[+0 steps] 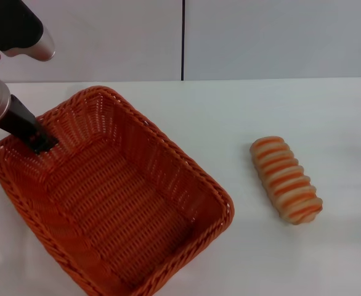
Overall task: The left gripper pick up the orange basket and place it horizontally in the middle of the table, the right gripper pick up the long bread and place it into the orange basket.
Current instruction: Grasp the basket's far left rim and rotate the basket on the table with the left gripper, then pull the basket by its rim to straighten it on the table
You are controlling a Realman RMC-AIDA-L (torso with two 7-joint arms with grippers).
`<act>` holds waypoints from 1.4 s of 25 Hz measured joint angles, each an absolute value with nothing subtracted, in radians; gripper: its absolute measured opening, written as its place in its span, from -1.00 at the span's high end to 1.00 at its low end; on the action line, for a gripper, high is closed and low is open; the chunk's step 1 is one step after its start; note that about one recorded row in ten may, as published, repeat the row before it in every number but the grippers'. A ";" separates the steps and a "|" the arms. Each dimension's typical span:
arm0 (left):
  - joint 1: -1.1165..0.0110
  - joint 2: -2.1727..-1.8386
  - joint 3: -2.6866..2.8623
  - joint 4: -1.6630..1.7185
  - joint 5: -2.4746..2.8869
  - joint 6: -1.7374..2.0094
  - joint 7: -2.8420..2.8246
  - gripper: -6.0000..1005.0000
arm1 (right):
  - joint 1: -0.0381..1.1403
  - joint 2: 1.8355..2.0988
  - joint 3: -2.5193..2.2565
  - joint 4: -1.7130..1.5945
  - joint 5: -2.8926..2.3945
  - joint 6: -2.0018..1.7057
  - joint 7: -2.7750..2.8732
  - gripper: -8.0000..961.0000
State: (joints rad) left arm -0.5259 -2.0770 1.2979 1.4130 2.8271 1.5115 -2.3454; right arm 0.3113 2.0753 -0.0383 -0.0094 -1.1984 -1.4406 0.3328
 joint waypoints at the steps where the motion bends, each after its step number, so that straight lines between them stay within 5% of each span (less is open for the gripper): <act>1: -0.528 -2.077 1.300 1.413 2.828 1.513 -2.352 0.15 | 0.312 2.075 -0.038 -0.010 -1.198 -1.441 0.333 -0.56; 5: -0.525 -2.077 1.324 1.427 2.851 1.498 -2.370 0.49 | 0.313 2.076 -0.038 -0.017 -1.198 -1.441 0.333 -0.56; 27: -0.499 -2.069 1.098 1.575 2.707 1.587 -2.779 0.57 | 0.373 2.073 -0.037 -0.111 -1.198 -1.460 0.342 -0.56; 35: -0.396 -2.066 0.962 1.608 2.578 1.633 -2.871 0.59 | 0.413 2.067 -0.038 -0.148 -1.188 -1.443 0.344 -0.56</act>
State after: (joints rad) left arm -0.3963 -2.0661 0.9621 1.6081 2.5778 1.6331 -2.8709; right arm 0.4131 2.0675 -0.0379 -0.1485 -1.1878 -1.4427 0.3442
